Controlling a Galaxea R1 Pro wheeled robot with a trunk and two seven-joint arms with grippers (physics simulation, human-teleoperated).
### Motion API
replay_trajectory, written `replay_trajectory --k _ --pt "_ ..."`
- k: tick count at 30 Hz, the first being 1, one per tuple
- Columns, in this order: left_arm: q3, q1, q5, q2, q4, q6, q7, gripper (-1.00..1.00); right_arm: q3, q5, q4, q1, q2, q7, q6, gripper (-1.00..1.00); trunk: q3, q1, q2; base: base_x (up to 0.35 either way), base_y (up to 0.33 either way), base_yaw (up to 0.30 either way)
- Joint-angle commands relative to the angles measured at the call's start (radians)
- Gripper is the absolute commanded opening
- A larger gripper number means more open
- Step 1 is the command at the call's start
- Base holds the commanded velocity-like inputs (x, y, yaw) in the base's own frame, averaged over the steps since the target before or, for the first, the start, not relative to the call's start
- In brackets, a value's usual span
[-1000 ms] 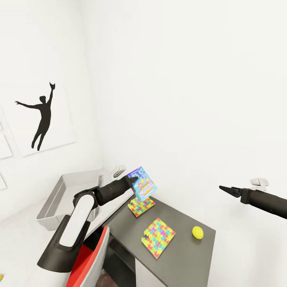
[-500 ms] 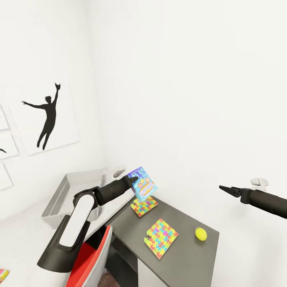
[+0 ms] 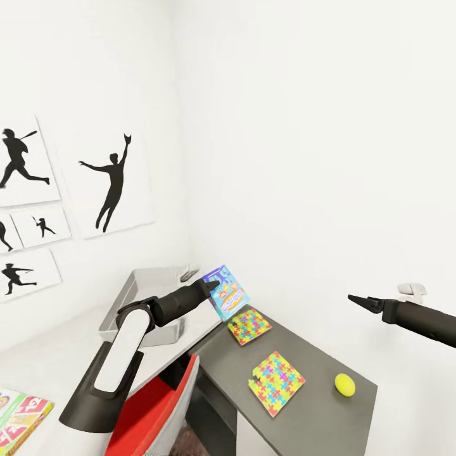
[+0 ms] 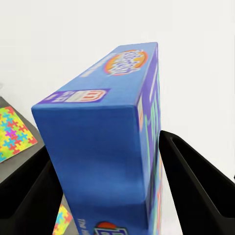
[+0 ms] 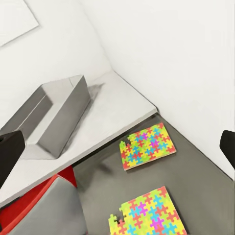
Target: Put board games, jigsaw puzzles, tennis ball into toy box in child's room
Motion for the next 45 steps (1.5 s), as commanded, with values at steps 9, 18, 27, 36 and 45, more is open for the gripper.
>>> replay_trajectory --k 9,18,27,36,45 --pt "0.0 -0.001 0.012 0.0 -0.001 0.002 0.01 -1.0 -0.001 -0.007 0.0 0.0 0.0 -0.001 0.009 1.0 0.0 0.0 -0.001 0.0 0.0 0.245" --pt "0.0 -0.001 0.012 0.0 -0.001 0.002 0.01 -1.0 -0.002 -0.007 0.0 0.0 0.0 0.0 0.008 1.0 0.0 0.0 -0.001 0.0 0.0 0.078" --pt "0.0 -0.001 0.013 0.0 -0.001 0.002 0.01 -1.0 -0.002 -0.007 0.0 0.0 0.0 0.0 0.008 1.0 0.0 0.0 -0.001 0.0 0.087 0.016" --pt "0.0 -0.001 0.013 0.0 -0.001 0.002 0.01 -1.0 -0.002 -0.007 0.0 0.0 0.0 0.0 0.008 1.0 0.0 0.0 -0.001 0.0 0.239 0.003" --pt "0.0 -0.001 0.013 0.0 -0.001 0.002 0.01 -1.0 -0.002 -0.007 0.0 0.0 0.0 0.0 0.008 1.0 0.0 0.0 -0.001 0.0 0.278 0.005"
